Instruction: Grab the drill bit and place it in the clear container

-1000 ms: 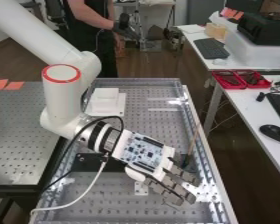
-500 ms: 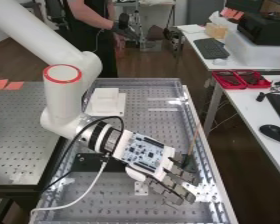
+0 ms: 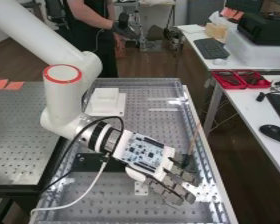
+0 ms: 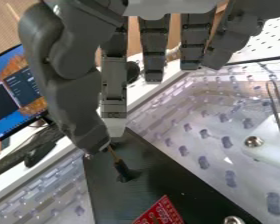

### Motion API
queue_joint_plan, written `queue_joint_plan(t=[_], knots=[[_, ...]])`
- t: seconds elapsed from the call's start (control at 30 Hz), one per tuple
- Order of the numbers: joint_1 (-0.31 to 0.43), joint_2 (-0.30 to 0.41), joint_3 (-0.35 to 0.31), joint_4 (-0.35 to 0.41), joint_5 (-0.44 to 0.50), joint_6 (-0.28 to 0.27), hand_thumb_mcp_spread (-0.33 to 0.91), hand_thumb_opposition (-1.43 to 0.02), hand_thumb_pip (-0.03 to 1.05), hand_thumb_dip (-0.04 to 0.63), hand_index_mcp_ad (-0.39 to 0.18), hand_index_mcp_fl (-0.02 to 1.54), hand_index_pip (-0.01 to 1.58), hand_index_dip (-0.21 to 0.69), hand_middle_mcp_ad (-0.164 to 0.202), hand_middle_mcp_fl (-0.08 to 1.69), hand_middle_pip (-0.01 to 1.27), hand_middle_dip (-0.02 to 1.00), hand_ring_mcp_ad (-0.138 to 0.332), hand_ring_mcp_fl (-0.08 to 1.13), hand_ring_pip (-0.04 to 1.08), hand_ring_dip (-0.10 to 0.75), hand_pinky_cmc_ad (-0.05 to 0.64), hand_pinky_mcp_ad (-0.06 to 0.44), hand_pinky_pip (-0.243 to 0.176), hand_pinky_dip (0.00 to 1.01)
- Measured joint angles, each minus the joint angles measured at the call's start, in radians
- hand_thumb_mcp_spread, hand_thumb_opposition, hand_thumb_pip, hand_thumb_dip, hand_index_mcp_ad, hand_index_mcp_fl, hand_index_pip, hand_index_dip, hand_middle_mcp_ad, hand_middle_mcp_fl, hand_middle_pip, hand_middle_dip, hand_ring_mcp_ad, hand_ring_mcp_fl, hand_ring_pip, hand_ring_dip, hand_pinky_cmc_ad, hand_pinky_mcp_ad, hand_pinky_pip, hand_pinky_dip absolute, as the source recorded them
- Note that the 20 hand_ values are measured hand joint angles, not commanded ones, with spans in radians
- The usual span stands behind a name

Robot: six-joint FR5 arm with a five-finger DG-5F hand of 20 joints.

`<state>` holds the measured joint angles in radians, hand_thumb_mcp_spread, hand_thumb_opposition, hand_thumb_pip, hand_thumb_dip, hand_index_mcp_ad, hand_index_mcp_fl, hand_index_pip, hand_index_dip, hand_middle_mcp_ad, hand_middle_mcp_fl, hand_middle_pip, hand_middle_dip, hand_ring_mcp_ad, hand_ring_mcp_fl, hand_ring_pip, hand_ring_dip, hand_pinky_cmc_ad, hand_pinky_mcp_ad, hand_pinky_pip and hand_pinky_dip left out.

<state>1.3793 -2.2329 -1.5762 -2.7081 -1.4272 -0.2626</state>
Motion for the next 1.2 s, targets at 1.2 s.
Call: queue_joint_plan(t=[1.2], knots=[[0.008,-0.005,-0.002,0.032,0.009,-0.012,0.6,-0.98,0.5,0.269,-0.131,0.72,1.19,0.232,0.075,0.26,0.13,0.25,0.199,0.1,0.1,0.161,0.344,0.166,-0.042,0.18]])
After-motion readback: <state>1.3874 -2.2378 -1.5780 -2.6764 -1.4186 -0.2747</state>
